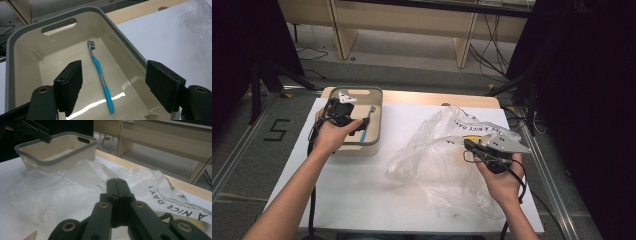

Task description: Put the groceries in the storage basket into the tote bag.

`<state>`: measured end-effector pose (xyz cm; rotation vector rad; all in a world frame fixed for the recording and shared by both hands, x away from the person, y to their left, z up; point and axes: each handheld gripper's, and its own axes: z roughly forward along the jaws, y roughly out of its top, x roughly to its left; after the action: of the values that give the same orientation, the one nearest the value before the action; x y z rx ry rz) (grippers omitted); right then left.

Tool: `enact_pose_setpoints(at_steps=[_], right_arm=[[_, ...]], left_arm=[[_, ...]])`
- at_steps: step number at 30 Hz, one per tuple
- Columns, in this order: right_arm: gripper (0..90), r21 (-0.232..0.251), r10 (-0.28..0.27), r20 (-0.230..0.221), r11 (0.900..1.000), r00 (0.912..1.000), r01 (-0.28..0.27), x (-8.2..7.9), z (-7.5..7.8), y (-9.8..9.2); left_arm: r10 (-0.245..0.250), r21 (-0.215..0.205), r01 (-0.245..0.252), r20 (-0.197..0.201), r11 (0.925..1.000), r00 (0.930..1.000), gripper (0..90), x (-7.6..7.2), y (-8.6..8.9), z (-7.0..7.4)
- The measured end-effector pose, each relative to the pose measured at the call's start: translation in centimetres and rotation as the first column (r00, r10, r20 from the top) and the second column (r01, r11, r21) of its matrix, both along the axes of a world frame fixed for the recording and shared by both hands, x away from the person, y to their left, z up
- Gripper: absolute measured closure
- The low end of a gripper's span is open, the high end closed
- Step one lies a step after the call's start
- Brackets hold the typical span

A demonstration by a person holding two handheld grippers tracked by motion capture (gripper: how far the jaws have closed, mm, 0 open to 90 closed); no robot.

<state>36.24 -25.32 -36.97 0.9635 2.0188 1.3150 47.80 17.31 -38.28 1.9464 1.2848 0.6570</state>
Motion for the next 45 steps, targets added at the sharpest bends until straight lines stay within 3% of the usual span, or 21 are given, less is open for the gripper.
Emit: enact_pose_setpoints(at_steps=[21,31,45], right_arm=[[90.0,-0.001,0.004,0.002,1.0,1.0,-0.004,0.0,-0.1,0.2],[90.0,0.001,0.002,-0.002,1.0,1.0,-0.002,0.0,-0.2,0.2],[90.0,-0.002,0.003,-0.002,1.0,1.0,-0.003,0.0,-0.2,0.2]], left_arm=[[0.053,0.058,-0.049,-0.067,0.9971,0.9963,32.1,4.4,-0.8,-1.3],[0.097,0.072,-0.091,-0.086,0.9933,0.9916,32.8,5.7,-0.4,-2.1],[0.109,0.099,-0.099,-0.106,0.9901,0.9883,32.5,6.6,-0.2,-3.2]])
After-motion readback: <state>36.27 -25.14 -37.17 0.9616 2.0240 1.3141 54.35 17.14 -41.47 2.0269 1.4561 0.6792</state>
